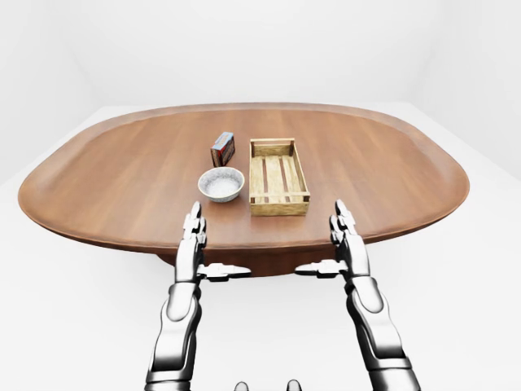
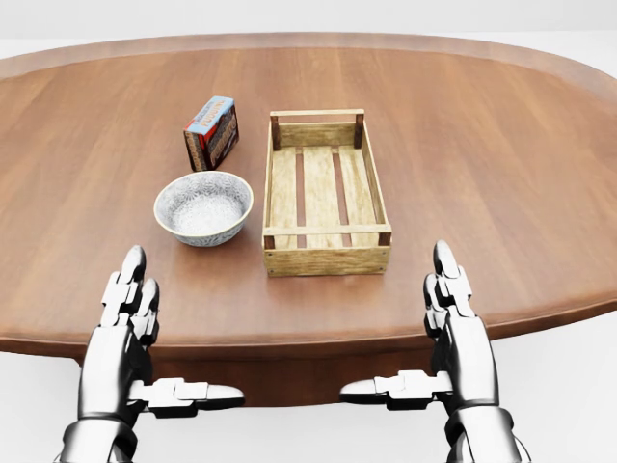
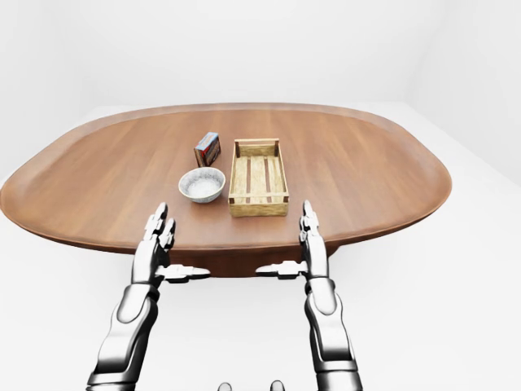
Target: Pick up the bowl on the left and put it in the tray.
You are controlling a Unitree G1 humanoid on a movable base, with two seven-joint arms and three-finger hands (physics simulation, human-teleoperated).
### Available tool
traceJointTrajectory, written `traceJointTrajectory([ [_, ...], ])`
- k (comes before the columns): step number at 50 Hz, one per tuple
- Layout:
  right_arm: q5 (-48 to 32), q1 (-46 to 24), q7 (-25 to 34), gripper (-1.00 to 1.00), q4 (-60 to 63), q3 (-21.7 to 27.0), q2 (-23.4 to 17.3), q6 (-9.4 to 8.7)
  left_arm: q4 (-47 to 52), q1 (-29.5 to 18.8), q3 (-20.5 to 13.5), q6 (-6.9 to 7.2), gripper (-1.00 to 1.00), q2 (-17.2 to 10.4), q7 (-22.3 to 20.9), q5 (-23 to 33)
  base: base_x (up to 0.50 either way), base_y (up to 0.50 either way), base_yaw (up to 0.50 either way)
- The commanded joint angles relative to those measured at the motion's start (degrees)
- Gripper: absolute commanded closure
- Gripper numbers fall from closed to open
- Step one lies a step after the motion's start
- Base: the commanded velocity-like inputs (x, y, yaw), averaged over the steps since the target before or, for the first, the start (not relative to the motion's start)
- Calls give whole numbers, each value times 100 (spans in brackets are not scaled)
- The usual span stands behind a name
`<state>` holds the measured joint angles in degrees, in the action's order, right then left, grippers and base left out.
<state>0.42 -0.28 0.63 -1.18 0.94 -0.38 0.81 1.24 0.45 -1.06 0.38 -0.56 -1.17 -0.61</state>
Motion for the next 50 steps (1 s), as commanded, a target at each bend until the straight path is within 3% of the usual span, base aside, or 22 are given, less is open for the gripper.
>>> traceJointTrajectory([
  [1, 84, -58, 84, -100, -195, 145, -72, 72, 278, 78, -249, 110, -100, -100, -237, -187, 0, 0, 0],
  [8, -102, -6, 48, -100, -18, 60, -87, -3, 289, 74, -349, 119, -100, -124, -276, -315, 0, 0, 0],
  [9, -144, 24, 88, -100, 28, 29, -90, -54, 360, 85, -362, 156, -100, -128, -266, -322, 0, 0, 0],
  [10, -118, 65, 118, -100, 112, 11, -60, -112, 413, 89, -421, 104, -100, -117, -214, -363, 0, 0, 0],
  [15, -218, 133, 114, -100, 552, -8, -59, -384, 926, 156, -674, 457, -100, -193, -269, -714, 0, 0, 0],
  [23, -284, 256, 177, -100, 957, -20, -51, -581, 1408, 106, -1185, 462, -100, -345, -311, -1196, 0, 0, 0],
  [31, -350, 363, 209, -100, 1395, -68, -32, -581, 1951, 136, -1699, 462, -100, -485, -328, -1677, 0, 0, 0],
  [39, -378, 521, 249, -100, 1907, -77, -29, -581, 2020, 113, -1800, 462, -100, -487, -297, -1745, 0, 0, 0],
  [49, -702, 852, 341, -100, 3603, -288, -34, -581, 2081, 9, -2365, 462, -100, -712, -224, -2308, 0, 0, 0],
  [50, -732, 872, 353, -100, 3759, -310, -33, -581, 2464, -68, -2504, 462, -100, -852, -35, -2539, 0, 0, 0],
])
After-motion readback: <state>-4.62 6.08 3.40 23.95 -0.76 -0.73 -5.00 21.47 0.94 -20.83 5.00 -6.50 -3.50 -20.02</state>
